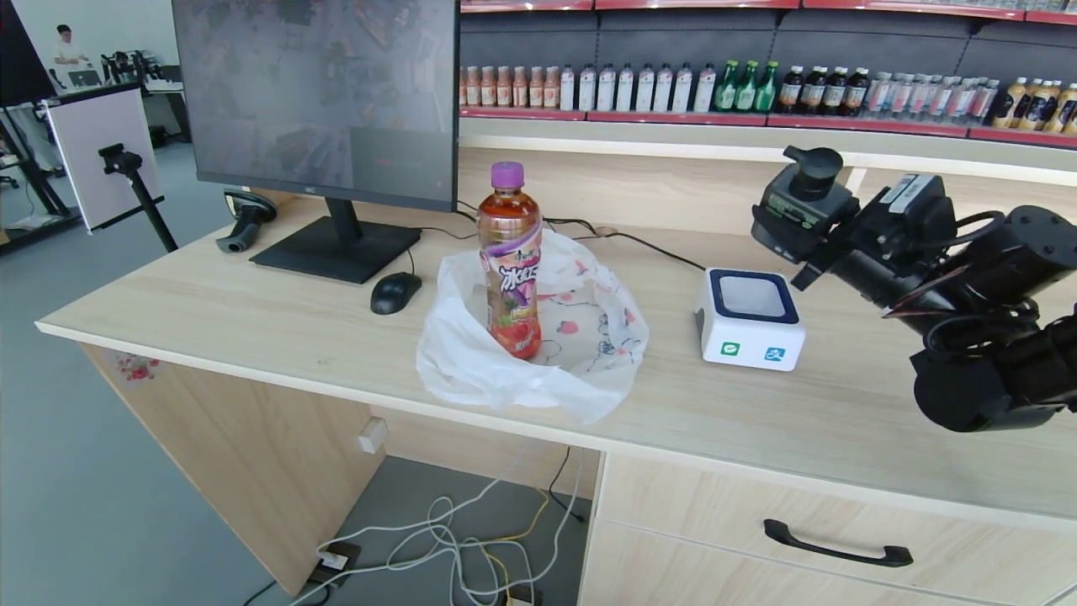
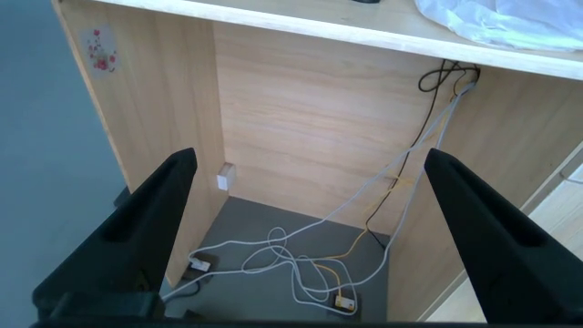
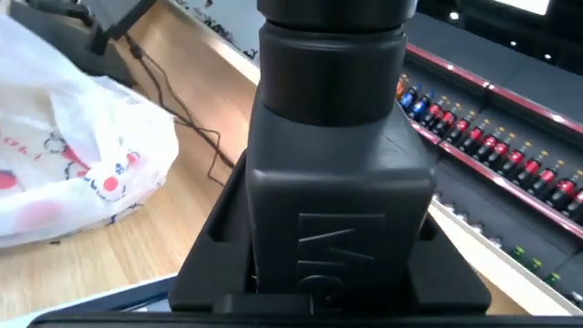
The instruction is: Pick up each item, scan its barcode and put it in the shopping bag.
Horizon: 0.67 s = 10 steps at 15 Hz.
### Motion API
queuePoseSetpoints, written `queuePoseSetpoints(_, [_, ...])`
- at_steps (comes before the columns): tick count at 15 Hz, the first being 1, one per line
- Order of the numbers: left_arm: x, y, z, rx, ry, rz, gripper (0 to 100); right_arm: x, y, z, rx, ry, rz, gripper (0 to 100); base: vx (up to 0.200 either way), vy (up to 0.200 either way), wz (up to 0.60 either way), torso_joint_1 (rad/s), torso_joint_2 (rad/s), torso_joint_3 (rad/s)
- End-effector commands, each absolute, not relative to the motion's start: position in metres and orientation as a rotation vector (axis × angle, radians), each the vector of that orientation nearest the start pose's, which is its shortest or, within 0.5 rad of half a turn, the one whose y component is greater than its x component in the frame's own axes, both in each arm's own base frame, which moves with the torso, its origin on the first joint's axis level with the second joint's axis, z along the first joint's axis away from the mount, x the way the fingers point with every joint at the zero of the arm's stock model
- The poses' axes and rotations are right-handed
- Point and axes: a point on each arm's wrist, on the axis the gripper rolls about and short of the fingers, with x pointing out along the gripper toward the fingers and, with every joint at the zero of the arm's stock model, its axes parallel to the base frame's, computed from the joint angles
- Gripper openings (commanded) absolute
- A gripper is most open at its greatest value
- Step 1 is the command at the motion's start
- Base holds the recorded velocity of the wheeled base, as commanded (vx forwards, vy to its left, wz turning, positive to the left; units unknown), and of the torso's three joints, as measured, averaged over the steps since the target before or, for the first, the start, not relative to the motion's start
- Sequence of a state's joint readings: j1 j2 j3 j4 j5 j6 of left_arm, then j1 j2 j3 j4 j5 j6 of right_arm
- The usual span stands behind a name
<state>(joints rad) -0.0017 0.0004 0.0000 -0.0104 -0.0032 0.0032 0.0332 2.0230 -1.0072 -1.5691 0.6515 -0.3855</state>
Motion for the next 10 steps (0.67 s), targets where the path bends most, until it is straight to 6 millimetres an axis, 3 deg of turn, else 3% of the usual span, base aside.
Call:
queuePoseSetpoints(1, [-0.023, 0.000, 0.077, 0.003, -0.011, -0.005, 100, 0.351, 0.025, 0.241, -0.485, -0.710, 0.482, 0, 0.000, 0.000, 0.00, 0.000, 0.00, 0.000])
queuePoseSetpoints(6, [-0.023, 0.000, 0.076, 0.005, -0.009, -0.005, 100, 0.327, 0.028, 0.248, -0.295, -0.655, 0.287, 0, 0.000, 0.000, 0.00, 0.000, 0.00, 0.000])
queuePoseSetpoints(10, [-0.023, 0.000, 0.076, 0.005, -0.008, -0.005, 100, 0.306, 0.048, 0.226, -0.110, -0.515, 0.091, 0, 0.000, 0.000, 0.00, 0.000, 0.00, 0.000])
